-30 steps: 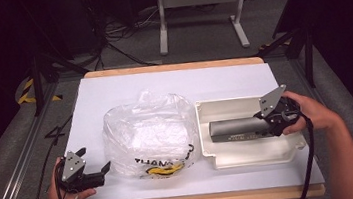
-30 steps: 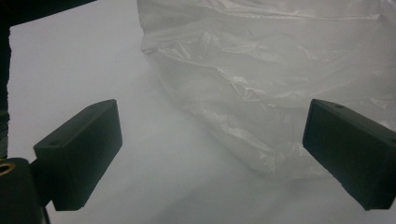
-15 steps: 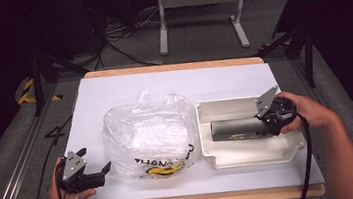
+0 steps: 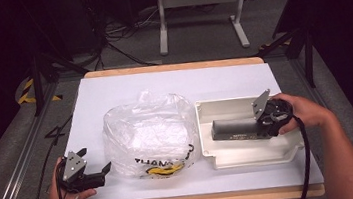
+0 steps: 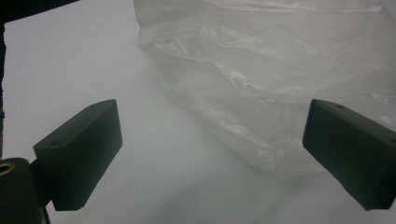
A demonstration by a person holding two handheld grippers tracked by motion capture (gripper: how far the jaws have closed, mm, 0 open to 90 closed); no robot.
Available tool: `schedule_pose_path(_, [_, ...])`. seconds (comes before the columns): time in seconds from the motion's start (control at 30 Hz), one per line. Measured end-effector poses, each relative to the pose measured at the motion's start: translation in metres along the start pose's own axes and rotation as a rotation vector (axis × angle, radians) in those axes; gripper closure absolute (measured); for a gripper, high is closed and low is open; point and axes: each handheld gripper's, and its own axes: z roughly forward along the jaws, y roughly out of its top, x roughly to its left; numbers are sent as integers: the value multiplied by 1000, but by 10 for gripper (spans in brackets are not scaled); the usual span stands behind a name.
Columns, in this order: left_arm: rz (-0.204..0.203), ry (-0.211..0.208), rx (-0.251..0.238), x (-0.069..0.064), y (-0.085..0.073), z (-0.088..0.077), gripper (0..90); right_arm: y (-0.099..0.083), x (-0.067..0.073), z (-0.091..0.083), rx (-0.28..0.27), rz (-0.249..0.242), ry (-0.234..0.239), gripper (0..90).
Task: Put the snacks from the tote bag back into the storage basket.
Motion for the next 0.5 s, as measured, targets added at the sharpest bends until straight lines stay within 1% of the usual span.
schedule_pose_path(0.13, [-1,-1,1,-1,0,0,55,-1,0,2,-5,-1,-8,413])
schedule_pose_path(0.2, [0,-1,1,0,0,0,55,-1,0,2,-3,7,-12,408])
schedule_pose_path(0.33, [0,-2,3,0,0,1,55,0,-1,2,25,13,-37,378])
schedule_pose_path(0.37, [1,-2,3,-1,0,1,55,0,0,2,21,18,-35,381])
schedule_pose_path(0.4, [1,-2,3,-1,0,1,56,0,0,2,18,12,-30,381])
schedule_pose_path(0.47, [1,-2,3,-1,0,1,55,-1,0,2,10,17,-36,380])
schedule_pose_path(0.5, [1,-2,3,0,0,1,56,-1,0,2,15,16,-36,376])
